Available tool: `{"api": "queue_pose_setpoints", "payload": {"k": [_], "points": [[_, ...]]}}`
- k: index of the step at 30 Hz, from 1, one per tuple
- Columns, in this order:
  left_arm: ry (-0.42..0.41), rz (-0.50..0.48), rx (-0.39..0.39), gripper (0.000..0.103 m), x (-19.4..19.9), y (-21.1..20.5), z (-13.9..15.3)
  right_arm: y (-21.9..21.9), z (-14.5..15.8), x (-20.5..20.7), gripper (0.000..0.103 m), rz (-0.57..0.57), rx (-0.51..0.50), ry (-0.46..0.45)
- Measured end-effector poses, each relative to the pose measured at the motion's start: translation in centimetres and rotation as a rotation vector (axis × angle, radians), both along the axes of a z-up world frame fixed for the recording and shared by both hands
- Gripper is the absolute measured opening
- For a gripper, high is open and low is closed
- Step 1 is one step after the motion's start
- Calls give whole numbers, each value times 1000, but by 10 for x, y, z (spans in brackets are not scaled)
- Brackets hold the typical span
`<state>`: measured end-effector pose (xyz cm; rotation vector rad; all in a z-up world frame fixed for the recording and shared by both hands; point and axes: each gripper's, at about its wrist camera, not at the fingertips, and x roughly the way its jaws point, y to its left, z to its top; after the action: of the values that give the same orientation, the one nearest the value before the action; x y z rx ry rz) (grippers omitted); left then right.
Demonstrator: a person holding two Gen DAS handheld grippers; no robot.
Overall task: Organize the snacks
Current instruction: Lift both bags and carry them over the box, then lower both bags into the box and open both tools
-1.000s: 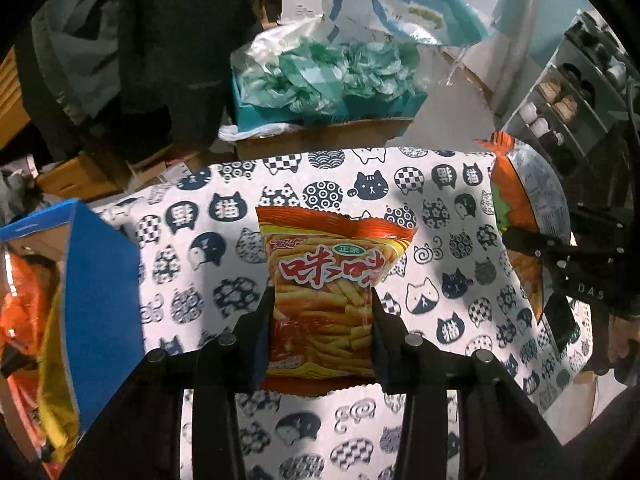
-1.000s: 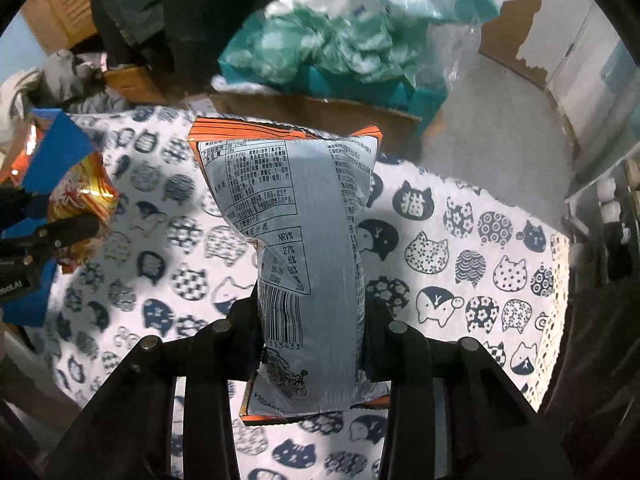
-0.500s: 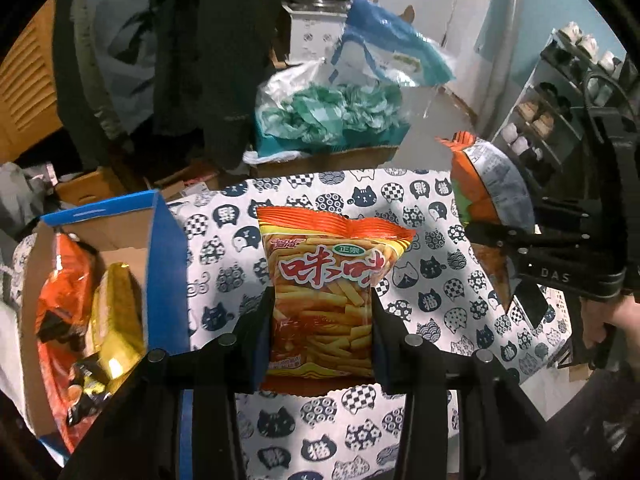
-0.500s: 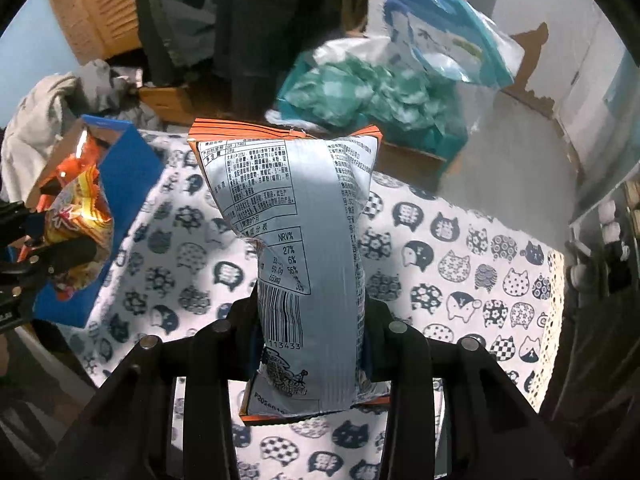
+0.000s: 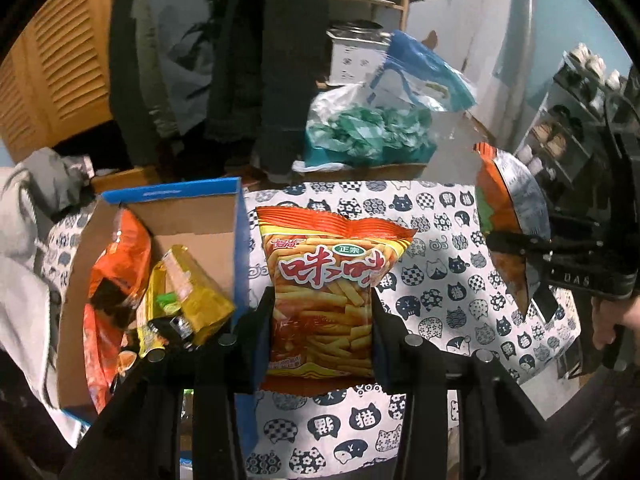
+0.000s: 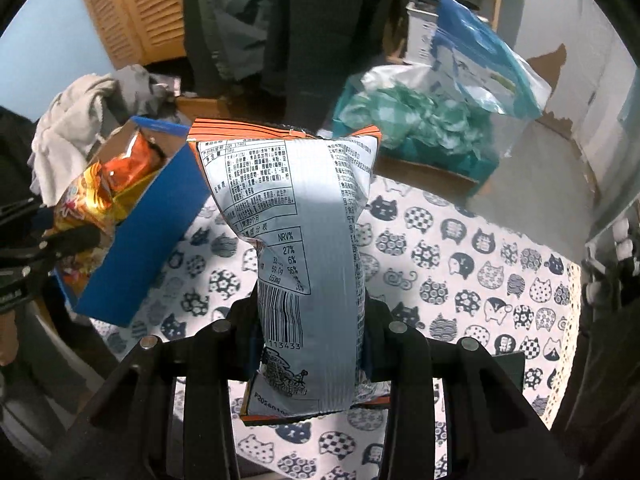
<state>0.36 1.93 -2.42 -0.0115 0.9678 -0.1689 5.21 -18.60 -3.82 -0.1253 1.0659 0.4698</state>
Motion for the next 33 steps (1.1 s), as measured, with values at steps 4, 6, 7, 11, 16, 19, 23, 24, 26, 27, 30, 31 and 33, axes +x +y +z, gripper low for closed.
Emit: {"api": "queue_pose_setpoints", "payload": {"k": [4,6,7,11,16,19,23,24,26,27,30,31,33], "points": [[-15,25,0,42,-8,15,2,13,4,-6,36,25,1,-6],[-17,39,-11,42,-11,24,3,19,6,-9,36,34,4,-8],[-15,45,-16,42,-12,28,3,21,6,-9,36,36,8,-8],[-19,81,-11,42,-19,48,0,34,9,-13,36,50,22,-8],[-32,124,-29,42,-23,71,1,57,13,-18,36,87,27,-13],[-34,151,-31,42,-25,83,0,72,15,-18,36,110,27,-15],[-32,194,-53,42,-27,101,-3,92,16,-17,36,141,21,-19],[-35,207,-54,42,-28,105,-3,97,16,-17,36,149,20,-19],[-37,227,-52,42,-28,112,-5,107,16,-16,36,162,18,-18],[-37,237,-54,42,-29,116,-6,111,16,-15,36,169,17,-17],[-30,261,-66,42,-29,125,-9,127,15,-14,36,194,15,-13],[-28,267,-68,42,-29,128,-10,131,15,-14,36,199,15,-11],[-25,279,-71,42,-30,134,-12,140,14,-13,36,211,19,-6]]}}
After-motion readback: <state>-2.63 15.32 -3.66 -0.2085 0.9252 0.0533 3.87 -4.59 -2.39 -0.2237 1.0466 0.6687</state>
